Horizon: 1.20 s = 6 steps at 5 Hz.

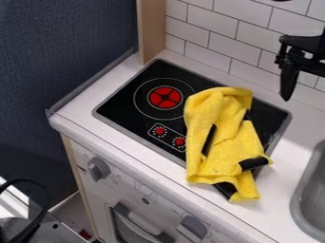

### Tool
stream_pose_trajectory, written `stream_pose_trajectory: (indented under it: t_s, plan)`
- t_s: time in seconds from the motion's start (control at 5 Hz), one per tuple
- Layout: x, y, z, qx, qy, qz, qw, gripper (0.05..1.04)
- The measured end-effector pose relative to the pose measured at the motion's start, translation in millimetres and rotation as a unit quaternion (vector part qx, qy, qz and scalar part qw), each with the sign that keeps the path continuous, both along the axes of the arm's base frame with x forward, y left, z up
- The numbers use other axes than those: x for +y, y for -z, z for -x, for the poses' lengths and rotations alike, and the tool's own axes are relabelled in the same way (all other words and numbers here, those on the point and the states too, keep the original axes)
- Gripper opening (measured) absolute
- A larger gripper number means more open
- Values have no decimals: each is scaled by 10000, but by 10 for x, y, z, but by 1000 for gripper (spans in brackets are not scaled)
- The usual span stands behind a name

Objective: Unfold the cloth from right to left

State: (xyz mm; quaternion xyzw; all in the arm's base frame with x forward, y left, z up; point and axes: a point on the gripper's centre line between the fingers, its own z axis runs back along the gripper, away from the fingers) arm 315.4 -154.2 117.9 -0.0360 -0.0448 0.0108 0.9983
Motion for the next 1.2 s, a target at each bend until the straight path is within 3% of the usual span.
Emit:
stream_pose_trajectory:
  t_s: [0.4, 0.6, 0.8, 1.2]
  plan:
    - [142, 213, 20, 226, -183, -96, 9995, 1004]
    - [392, 355, 22, 301, -529, -114, 9981, 1004]
    - [670, 369, -57, 296, -871, -147, 9956, 1004]
    - [1182, 729, -171, 566, -1530, -142, 9865, 1004]
